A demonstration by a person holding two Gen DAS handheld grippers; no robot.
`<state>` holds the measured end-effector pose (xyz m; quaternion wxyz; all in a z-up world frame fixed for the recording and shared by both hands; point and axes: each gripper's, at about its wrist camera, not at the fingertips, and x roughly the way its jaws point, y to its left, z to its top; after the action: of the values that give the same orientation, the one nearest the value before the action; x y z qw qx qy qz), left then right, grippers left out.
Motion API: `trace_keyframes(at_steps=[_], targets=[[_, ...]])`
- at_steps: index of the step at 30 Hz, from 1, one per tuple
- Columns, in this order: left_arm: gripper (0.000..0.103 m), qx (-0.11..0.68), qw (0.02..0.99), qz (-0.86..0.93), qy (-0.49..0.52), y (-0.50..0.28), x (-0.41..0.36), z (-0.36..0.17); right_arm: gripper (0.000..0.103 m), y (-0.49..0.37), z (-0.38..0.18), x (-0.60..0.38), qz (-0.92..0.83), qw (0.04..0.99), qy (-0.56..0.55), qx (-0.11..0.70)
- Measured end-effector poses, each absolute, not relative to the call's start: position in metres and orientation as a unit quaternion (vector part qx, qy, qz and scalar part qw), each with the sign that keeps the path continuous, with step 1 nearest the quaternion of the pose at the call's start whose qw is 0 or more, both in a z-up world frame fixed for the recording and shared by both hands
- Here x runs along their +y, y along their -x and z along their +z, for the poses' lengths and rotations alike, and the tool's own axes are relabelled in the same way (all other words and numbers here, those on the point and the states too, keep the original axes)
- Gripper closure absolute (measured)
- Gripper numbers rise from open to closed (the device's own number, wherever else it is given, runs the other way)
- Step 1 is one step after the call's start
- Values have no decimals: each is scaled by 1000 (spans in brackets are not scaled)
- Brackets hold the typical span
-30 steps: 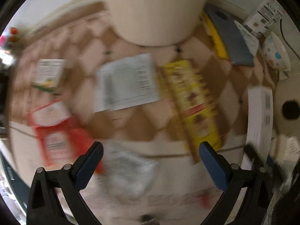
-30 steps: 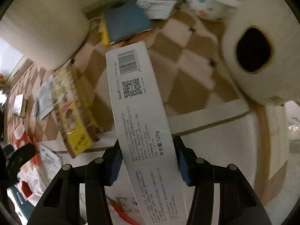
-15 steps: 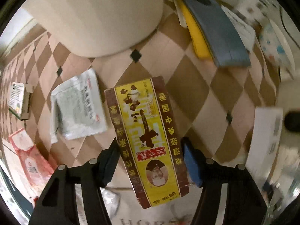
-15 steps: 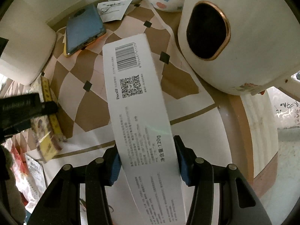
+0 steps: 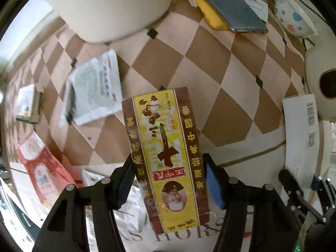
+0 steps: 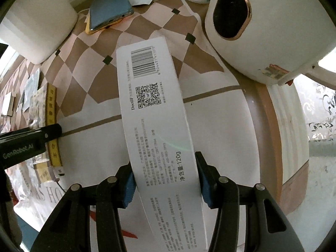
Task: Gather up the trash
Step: 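Carry both boxes from the counter down over the white trash bin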
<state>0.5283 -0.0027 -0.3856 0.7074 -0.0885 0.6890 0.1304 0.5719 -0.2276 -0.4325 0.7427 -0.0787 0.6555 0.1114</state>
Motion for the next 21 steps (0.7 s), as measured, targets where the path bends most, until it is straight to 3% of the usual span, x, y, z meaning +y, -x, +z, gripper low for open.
trace_keyframes(at_steps=[11, 21], targets=[[46, 610, 777, 157, 24, -493, -12, -324, 52, -560, -406, -217, 119, 771, 68, 622], [46, 521, 831, 193, 19, -435, -15, -217, 52, -501, -336, -215, 140, 811, 43, 566]])
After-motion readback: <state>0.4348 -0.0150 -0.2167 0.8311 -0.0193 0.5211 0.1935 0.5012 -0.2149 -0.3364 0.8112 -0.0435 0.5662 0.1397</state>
